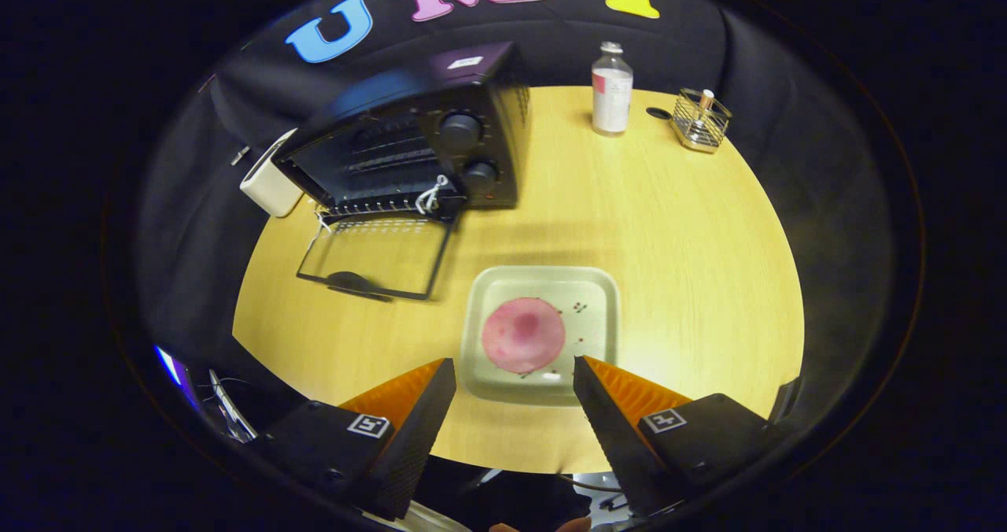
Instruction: Open the toaster oven, put the food inside, and close the toaster oven door.
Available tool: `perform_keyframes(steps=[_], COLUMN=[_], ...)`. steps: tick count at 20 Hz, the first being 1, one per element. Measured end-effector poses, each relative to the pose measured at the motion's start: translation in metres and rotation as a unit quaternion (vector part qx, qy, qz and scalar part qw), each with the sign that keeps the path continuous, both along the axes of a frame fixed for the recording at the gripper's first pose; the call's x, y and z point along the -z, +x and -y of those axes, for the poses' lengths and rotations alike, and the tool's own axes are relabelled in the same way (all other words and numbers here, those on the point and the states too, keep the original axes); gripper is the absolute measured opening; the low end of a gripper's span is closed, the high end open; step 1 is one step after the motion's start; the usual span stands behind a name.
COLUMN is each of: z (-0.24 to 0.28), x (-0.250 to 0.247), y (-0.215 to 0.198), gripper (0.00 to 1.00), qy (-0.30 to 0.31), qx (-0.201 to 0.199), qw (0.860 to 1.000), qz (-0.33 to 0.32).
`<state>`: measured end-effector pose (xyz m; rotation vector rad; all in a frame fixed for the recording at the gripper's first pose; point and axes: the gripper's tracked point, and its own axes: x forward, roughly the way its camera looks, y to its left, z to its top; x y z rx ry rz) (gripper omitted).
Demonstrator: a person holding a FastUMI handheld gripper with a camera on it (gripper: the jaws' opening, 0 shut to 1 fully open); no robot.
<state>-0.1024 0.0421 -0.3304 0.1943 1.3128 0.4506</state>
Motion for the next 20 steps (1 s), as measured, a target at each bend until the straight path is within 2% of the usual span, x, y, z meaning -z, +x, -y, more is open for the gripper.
perform_keyframes(steps=[5, 8, 13, 17, 18, 19, 20], z=[0.037, 0.040, 0.036, 0.040, 0.037, 0.031, 0.029], x=[0.053, 0.082, 0.109, 0.117, 0.115, 0.115, 0.115], y=[0.026, 0.030, 0.028, 0.029, 0.029, 0.025, 0.026], gripper=[0.96, 0.88, 0.63, 0.44, 0.33, 0.29, 0.15], qy=[-0.018, -0.022, -0.035, -0.069, -0.059, -0.042, -0.021], qx=[0.000, -0.012, -0.021, -0.045, -0.048, -0.047, -0.049], qw=[0.998, 0.994, 0.987, 0.986, 0.986, 0.986, 0.986], qz=[-0.064, -0.103, -0.157, -0.146, -0.150, -0.155, -0.155])
